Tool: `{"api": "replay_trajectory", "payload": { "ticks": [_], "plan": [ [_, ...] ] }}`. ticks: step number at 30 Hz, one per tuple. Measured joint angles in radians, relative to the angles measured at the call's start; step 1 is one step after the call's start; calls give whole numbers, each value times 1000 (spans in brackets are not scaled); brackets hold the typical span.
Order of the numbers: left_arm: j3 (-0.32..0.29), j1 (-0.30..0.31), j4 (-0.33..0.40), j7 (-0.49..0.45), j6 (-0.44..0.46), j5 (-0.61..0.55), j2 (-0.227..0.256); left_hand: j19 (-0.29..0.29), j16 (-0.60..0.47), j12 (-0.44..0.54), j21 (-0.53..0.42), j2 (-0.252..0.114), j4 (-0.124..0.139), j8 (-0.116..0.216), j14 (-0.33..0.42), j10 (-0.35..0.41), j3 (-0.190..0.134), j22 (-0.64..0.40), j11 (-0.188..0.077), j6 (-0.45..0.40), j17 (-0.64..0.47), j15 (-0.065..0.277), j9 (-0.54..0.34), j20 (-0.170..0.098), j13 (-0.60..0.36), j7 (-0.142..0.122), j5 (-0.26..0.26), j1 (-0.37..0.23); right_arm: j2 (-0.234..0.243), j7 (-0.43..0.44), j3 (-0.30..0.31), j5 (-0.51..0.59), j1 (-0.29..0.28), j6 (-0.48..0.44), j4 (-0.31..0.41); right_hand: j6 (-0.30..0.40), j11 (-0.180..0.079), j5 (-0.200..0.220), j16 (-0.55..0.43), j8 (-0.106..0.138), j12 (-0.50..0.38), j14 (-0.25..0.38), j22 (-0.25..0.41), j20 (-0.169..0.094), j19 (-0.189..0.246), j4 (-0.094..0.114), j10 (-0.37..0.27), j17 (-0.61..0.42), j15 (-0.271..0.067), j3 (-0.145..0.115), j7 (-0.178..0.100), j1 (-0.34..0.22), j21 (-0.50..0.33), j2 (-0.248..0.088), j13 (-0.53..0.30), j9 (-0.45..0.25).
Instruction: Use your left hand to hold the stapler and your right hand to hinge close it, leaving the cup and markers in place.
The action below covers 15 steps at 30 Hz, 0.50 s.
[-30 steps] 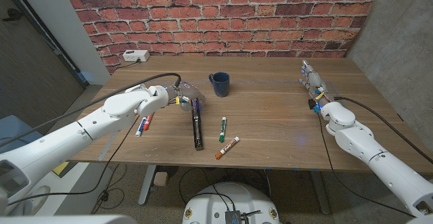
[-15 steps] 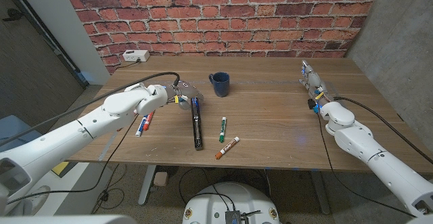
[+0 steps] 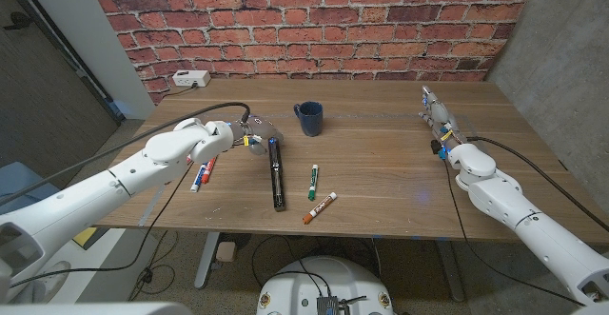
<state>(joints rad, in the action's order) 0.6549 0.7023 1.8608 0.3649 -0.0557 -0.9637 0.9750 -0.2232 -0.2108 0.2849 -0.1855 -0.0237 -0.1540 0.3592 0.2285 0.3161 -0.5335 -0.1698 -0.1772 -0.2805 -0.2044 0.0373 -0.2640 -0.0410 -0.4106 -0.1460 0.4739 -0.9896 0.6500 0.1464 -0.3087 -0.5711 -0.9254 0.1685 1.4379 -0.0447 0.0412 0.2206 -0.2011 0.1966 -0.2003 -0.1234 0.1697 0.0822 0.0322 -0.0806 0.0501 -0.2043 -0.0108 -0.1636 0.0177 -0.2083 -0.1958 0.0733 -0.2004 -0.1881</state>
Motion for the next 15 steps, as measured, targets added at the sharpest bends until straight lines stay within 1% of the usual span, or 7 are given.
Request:
{"api": "replay_trajectory", "payload": {
  "ticks": [2, 4, 6, 8, 15],
  "plan": [
    [3, -1, -4, -2, 0, 1, -2, 0, 4, 0, 0, 0, 0, 0, 0, 0, 0, 0, 0, 0, 0, 0, 4, 0, 0, 0, 1, 0, 0, 2, 0, 1, 0, -1, 1, 0, 0, 0, 0, 0, 0, 0, 0, 0, 0, 0, 0, -1, 0, 0, 0, 0, 0, 0, 0, 0],
    [6, -4, -9, -4, 0, 1, -5, 0, 4, 0, 0, 0, 0, 0, 0, 5, 0, 0, 5, 0, 0, 0, 4, 0, 0, 0, 1, 0, 0, 3, -1, 2, 0, -2, 3, 0, 0, 0, 0, 0, 0, 0, 0, 0, 0, 0, 0, -3, 0, 0, 0, 0, 0, 0, 0, 0],
    [9, -7, -13, -8, -2, 1, -7, 0, 5, 0, 0, 0, 0, 0, 0, 8, 0, 0, 3, 0, 0, 0, 4, 0, 0, 0, 1, 0, 0, 5, -1, 3, 0, -4, 6, 0, 0, 0, 0, 0, 0, 0, 0, 0, 0, 0, 0, -3, 0, 0, 0, 0, 0, 0, 0, 0],
    [12, -10, -18, -10, -4, 2, -10, 0, 5, 0, 0, 0, -1, 0, 4, 11, -8, 0, 0, -2, 0, 4, 4, 0, 0, -2, 7, 0, 0, 7, -1, 3, -1, -5, 8, 0, 0, 0, 0, 0, 0, 0, 0, 0, 0, 0, 0, -3, 0, 0, 0, 0, 0, 0, 0, 0],
    [22, -15, -28, -12, -5, 2, -16, 0, 4, 0, 0, 0, 0, 4, 8, 11, -8, 0, 0, -4, 0, 0, 4, 0, -2, -4, 11, 0, 1, 8, -1, 4, -1, -8, 9, 0, 0, 0, 0, 0, 0, 0, 0, 0, 0, 0, 0, -3, 0, 0, 0, 0, 0, 0, 0, 0]
  ]
}}
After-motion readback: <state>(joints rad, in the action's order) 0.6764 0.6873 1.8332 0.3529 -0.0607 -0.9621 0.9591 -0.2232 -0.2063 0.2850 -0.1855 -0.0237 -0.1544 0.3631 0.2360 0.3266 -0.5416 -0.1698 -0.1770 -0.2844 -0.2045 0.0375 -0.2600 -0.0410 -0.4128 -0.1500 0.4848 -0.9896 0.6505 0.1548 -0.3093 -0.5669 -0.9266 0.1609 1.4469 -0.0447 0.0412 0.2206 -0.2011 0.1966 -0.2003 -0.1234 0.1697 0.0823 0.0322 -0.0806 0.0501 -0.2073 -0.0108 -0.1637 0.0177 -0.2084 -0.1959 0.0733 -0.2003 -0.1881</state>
